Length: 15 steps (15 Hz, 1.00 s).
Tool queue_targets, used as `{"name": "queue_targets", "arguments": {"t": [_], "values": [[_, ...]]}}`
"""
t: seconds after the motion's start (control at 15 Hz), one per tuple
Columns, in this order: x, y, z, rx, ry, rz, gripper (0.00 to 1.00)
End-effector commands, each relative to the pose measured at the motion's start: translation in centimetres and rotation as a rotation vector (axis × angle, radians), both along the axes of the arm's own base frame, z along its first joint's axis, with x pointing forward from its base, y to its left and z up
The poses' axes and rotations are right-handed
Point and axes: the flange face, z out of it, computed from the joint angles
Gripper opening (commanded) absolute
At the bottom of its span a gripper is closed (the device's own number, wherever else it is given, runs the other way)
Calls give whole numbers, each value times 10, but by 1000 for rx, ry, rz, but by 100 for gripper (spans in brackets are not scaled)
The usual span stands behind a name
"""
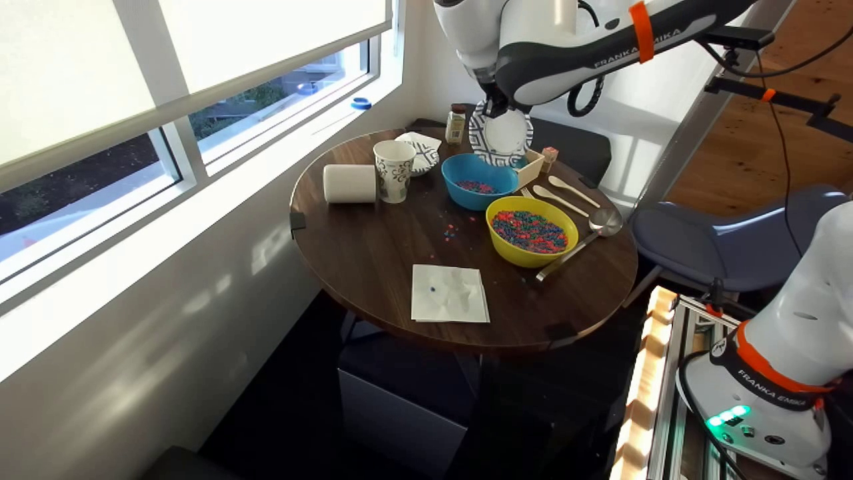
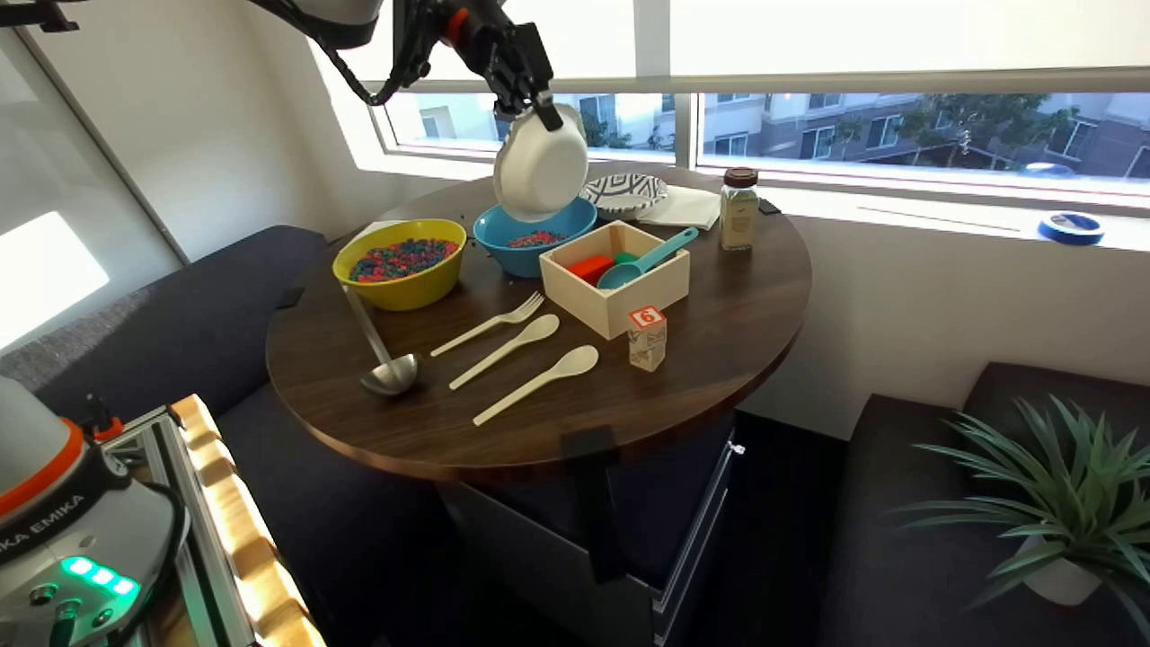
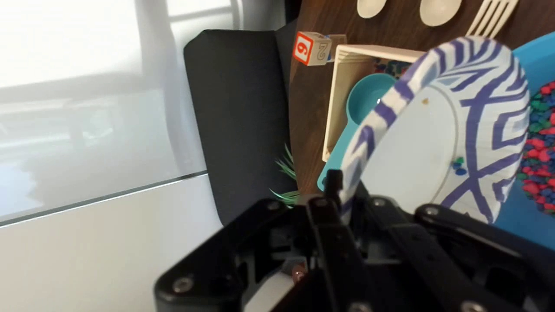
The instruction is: Pour the content of the black and white bowl into the blue bowl
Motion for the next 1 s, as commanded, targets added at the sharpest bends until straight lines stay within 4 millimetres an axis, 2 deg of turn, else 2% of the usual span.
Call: {"name": "queue_targets", "arguments": {"t": [0.0, 0.2, 0.53, 0.93], "values": [[-12, 20, -9, -111, -7, -1, 1], [-15, 30, -11, -191, -40, -21, 1], [-20, 36, -8, -287, -65, -82, 1], [-15, 48, -18, -407, -128, -36, 1]]}}
